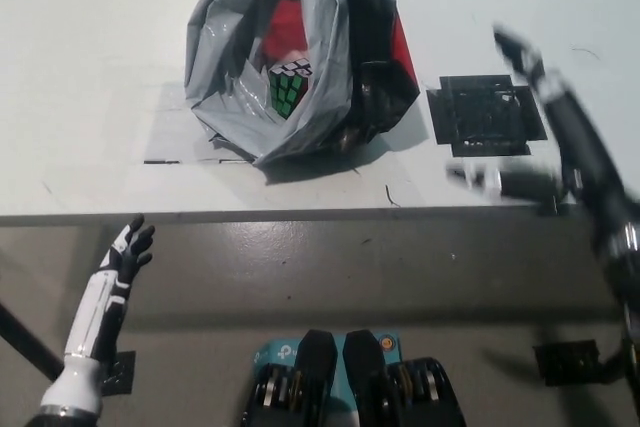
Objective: Use the right hand to pick up a rubix's cube and place it into a plastic bag and lift the bag
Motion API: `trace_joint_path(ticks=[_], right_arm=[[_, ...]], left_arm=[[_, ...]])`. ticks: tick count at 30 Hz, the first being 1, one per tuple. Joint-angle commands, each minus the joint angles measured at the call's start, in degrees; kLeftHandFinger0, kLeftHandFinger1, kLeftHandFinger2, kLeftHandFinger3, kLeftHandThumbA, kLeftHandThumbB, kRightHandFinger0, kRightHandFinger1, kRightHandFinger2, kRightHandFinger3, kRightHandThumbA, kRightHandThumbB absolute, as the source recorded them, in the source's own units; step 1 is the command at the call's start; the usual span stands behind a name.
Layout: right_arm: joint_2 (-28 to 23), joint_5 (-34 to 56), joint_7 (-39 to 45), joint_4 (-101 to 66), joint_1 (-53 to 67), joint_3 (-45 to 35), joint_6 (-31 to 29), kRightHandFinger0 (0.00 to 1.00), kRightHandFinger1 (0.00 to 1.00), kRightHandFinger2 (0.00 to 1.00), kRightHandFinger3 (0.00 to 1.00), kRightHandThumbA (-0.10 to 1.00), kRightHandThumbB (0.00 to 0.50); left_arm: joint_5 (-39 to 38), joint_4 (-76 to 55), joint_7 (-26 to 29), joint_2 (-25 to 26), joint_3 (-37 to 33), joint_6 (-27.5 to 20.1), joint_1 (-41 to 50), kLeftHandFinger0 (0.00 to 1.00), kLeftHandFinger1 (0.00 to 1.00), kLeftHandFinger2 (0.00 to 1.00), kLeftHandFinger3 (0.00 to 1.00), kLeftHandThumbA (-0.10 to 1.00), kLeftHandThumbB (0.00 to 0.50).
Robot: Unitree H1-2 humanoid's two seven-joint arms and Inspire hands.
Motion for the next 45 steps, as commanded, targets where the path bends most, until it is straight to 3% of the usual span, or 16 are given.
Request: trace_joint_path(ticks=[1,5,6,7,10,13,18,21,23,25,33,37,45], right_arm=[[2.5,0.2,-6.5,-18.0,12.6,-3.2,-21.9,1.0,1.0,1.0,1.0,1.0,0.372],[4.6,-2.3,-6.7,-10.1,14.0,-0.7,-24.0,1.0,1.0,1.0,1.0,1.0,0.386],[5.7,-3.4,-7.5,-6.6,14.4,-0.3,-23.5,1.0,1.0,1.0,1.0,1.0,0.348],[6.1,-3.6,-7.8,-5.4,14.5,-0.2,-23.3,1.0,1.0,1.0,1.0,1.0,0.348],[7.2,-4.4,-9.7,3.5,13.9,-0.9,-26.2,1.0,1.0,1.0,1.0,1.0,0.237],[7.9,-5.8,-12.0,10.6,15.4,-1.1,-29.6,1.0,1.0,1.0,1.0,1.0,0.186],[7.9,-4.3,-12.0,17.1,15.1,-2.1,-31.1,1.0,1.0,1.0,1.0,1.0,0.213],[7.8,-2.5,-11.1,20.3,14.0,-2.6,-31.2,1.0,1.0,1.0,1.0,1.0,0.171],[7.9,-1.9,-10.6,21.8,14.2,-2.6,-31.7,1.0,1.0,1.0,1.0,1.0,0.17],[8.0,-1.1,-9.9,23.2,14.4,-2.7,-31.2,1.0,1.0,1.0,1.0,1.0,0.203],[8.3,-0.8,-8.0,23.9,16.3,-1.7,-31.5,1.0,1.0,1.0,1.0,1.0,0.173],[8.5,-0.8,-7.5,22.9,17.4,-1.3,-30.9,1.0,1.0,1.0,1.0,1.0,0.208],[8.0,-1.4,-7.4,19.9,20.1,-1.7,-29.8,1.0,1.0,1.0,1.0,1.0,0.218]], left_arm=[[-8.1,-4.3,-3.8,2.9,1.7,-2.3,-2.6,1.0,1.0,1.0,1.0,1.0,0.31],[-8.2,-4.9,-4.0,3.5,2.1,-2.9,-0.9,1.0,1.0,1.0,1.0,1.0,0.305],[-8.2,-5.0,-4.1,3.5,2.0,-3.0,-0.5,1.0,1.0,1.0,1.0,1.0,0.307],[-8.2,-5.0,-4.1,3.5,2.0,-3.0,-0.4,1.0,1.0,1.0,1.0,1.0,0.307],[-8.2,-4.5,-4.1,3.1,1.6,-2.5,-0.9,1.0,1.0,1.0,1.0,1.0,0.293],[-7.7,-4.7,-4.2,3.0,1.3,-2.7,1.3,1.0,1.0,1.0,1.0,1.0,0.296],[-7.5,-4.1,-4.7,3.4,0.9,-3.0,2.0,1.0,1.0,1.0,1.0,1.0,0.279],[-7.4,-3.9,-4.5,3.4,1.0,-2.4,2.3,1.0,1.0,1.0,1.0,1.0,0.275],[-7.2,-4.0,-4.4,3.2,1.0,-2.5,3.3,1.0,1.0,1.0,1.0,1.0,0.273],[-6.8,-3.2,-4.6,3.2,0.7,-3.3,3.8,1.0,1.0,1.0,1.0,1.0,0.265],[-6.7,-3.3,-5.1,3.4,0.3,-3.3,5.9,1.0,1.0,1.0,1.0,1.0,0.249],[-6.8,-3.1,-5.2,3.2,0.4,-4.1,6.6,1.0,1.0,1.0,1.0,1.0,0.23],[-6.1,-2.2,-5.6,2.7,-0.8,-5.1,6.9,1.0,1.0,1.0,1.0,1.0,0.209]])
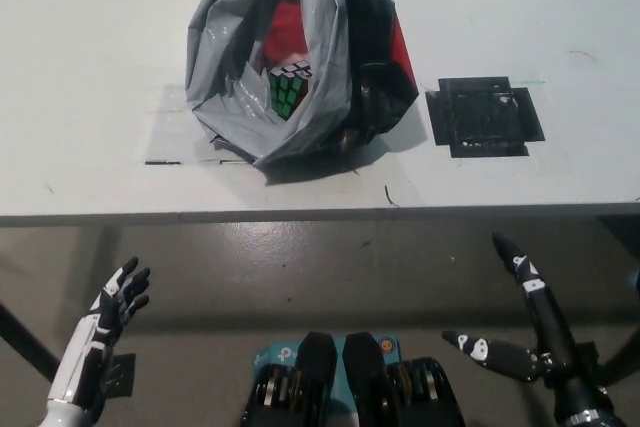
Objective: Use the right hand to pick up a rubix's cube and place it into a plastic bag and lift the bag
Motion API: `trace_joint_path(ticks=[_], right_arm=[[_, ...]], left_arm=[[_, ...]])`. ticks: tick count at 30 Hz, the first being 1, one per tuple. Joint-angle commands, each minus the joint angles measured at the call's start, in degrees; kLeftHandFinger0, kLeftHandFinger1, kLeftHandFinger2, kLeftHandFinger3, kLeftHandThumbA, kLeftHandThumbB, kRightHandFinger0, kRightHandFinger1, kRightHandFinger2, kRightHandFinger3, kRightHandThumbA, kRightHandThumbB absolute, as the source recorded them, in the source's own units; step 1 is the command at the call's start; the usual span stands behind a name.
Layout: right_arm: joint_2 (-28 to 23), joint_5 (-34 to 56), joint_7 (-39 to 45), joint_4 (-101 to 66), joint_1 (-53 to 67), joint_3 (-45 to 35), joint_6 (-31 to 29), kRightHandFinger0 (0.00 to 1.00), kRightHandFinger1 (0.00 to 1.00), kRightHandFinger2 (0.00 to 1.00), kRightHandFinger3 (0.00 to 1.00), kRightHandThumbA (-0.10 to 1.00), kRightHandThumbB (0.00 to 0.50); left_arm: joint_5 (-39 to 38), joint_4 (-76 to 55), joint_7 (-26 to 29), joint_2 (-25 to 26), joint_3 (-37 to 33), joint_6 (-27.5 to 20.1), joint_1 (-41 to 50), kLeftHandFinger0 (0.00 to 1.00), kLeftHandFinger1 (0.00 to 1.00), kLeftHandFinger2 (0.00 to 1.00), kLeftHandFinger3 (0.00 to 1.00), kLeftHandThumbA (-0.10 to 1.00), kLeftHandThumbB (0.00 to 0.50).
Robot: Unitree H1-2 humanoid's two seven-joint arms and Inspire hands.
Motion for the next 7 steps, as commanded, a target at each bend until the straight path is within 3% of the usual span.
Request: trace_joint_path(ticks=[1,2,4,7], right_arm=[[-0.4,0.3,0.3,-4.1,1.7,-0.2,-1.9,1.0,1.0,1.0,1.0,1.0,0.186],[-0.4,0.5,0.3,-4.6,2.1,-0.2,-1.9,1.0,1.0,1.0,1.0,1.0,0.181],[-0.1,3.6,1.3,-6.4,4.0,-0.6,-1.6,1.0,1.0,1.0,1.0,1.0,0.123],[0.2,3.9,1.3,-8.5,5.6,-0.5,-1.1,1.0,1.0,1.0,1.0,1.0,0.1]], left_arm=[[-0.5,-1.2,-1.3,0.2,-0.9,-2.9,0.4,1.0,1.0,1.0,1.0,1.0,0.205],[-0.5,-1.3,-1.3,0.0,-0.9,-2.9,0.5,1.0,1.0,1.0,1.0,1.0,0.205],[-0.2,-1.3,-1.3,0.0,-1.0,-3.0,0.8,1.0,1.0,1.0,1.0,1.0,0.194],[-0.4,-0.7,-1.1,0.1,-0.7,-3.3,0.2,1.0,1.0,1.0,1.0,1.0,0.192]])
